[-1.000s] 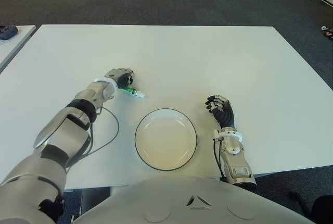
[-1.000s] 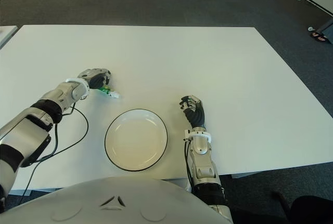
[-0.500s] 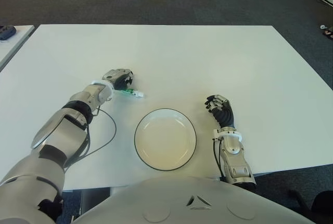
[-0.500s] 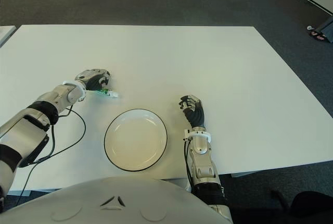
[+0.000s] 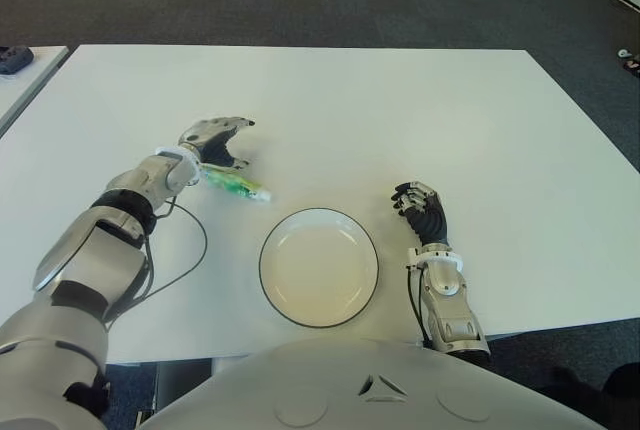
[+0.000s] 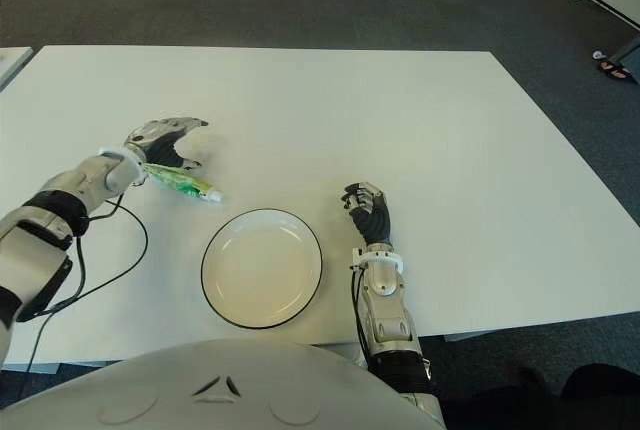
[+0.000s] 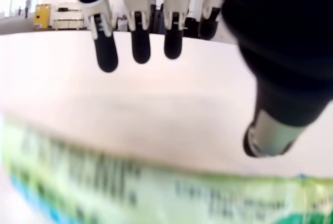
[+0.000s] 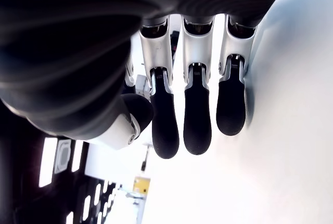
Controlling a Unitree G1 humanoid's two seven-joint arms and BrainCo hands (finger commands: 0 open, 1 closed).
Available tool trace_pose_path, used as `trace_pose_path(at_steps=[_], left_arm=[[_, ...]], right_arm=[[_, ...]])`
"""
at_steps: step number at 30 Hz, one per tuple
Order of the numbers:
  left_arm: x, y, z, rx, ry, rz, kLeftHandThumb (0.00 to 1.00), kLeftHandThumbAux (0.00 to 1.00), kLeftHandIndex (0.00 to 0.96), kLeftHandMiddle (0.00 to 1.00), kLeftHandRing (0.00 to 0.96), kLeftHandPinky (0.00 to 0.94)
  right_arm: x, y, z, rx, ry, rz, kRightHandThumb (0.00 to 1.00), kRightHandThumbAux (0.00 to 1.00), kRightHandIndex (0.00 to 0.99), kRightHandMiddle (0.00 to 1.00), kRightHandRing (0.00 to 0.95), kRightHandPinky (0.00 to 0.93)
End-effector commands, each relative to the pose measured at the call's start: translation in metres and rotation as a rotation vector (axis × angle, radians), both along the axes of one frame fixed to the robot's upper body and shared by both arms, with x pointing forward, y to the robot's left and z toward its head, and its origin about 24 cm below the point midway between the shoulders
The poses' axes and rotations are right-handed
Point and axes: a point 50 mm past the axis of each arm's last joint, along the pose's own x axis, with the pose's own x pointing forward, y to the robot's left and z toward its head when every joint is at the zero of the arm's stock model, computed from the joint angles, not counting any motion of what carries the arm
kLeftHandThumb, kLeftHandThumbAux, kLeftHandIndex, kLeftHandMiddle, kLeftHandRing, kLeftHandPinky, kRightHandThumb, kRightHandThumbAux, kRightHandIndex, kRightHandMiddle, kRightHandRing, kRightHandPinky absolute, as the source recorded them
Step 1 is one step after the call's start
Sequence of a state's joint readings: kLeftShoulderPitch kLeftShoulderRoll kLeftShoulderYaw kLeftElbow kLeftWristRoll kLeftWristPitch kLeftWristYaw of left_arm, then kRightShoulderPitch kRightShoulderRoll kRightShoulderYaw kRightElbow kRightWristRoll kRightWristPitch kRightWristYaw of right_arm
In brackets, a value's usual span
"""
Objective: Put the toothpaste on the table into the plate.
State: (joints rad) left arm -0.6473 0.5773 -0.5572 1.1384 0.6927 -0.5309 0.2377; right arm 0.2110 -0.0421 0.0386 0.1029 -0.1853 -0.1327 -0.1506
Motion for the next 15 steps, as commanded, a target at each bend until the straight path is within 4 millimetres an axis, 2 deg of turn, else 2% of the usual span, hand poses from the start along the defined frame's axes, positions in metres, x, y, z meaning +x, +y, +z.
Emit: trace_pose_path(at_steps=[1, 7, 10, 15], left_arm=[[0.002, 0.012, 0.015, 0.033, -0.065, -0.015, 0.000, 0.625, 0.018, 0.070, 0.103, 0.151], [0.002, 0.018, 0.024, 0.065, -0.091, -0.038, 0.018, 0.597, 0.001, 0.035, 0.061, 0.112], [0.004, 0.020, 0.031, 0.102, -0.106, -0.065, 0.129, 0.527, 0.000, 0.024, 0.052, 0.124], [0.004, 0.021, 0.035, 0.151, -0.116, -0.087, 0.214, 0.441, 0.000, 0.019, 0.050, 0.125]], right_arm=[[0.000, 0.001, -0.001, 0.005, 0.023, 0.000, 0.707, 0.732, 0.427, 0.540, 0.544, 0.551], [0.000, 0.001, -0.001, 0.004, 0.022, 0.002, 0.707, 0.732, 0.428, 0.541, 0.543, 0.545], [0.000, 0.002, 0.000, 0.006, 0.022, 0.003, 0.708, 0.732, 0.428, 0.535, 0.540, 0.546], [0.000, 0.002, 0.000, 0.015, 0.020, 0.003, 0.707, 0.732, 0.427, 0.529, 0.537, 0.547]])
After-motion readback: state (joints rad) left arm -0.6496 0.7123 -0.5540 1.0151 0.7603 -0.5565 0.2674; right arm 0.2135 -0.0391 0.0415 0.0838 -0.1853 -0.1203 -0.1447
